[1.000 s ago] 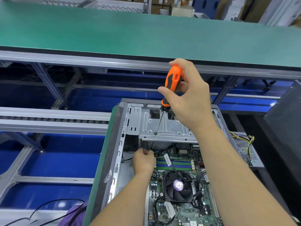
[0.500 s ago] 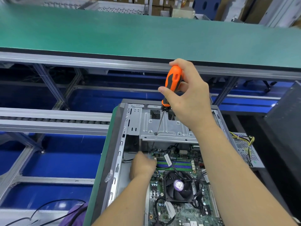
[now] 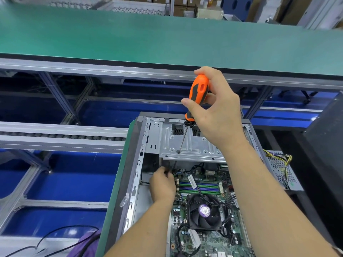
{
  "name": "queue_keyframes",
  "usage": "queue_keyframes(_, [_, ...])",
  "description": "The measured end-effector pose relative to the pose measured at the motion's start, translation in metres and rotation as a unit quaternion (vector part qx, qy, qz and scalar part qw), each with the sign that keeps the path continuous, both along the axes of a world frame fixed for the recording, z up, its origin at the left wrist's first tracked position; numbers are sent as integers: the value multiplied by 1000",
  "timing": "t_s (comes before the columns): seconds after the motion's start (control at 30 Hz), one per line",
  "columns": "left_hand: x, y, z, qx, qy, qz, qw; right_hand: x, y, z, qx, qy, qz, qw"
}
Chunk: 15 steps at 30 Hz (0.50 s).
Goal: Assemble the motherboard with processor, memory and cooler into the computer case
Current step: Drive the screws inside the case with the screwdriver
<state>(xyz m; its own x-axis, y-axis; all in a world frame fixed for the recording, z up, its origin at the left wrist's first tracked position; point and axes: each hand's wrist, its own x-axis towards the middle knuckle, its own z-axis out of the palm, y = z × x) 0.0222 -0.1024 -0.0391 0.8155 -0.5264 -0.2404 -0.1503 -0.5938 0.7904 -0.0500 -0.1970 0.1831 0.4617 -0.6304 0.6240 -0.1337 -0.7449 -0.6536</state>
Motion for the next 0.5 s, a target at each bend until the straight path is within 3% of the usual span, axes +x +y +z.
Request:
queue_keyframes(0.2, [-3,-5,-5,20,-14,-43,999,0,-2,0,4,-3,3,1000])
queue_keyframes(0.5, [-1,-7,-13,12,14,-20,1000,2,-5,1,25,-14,5,1000])
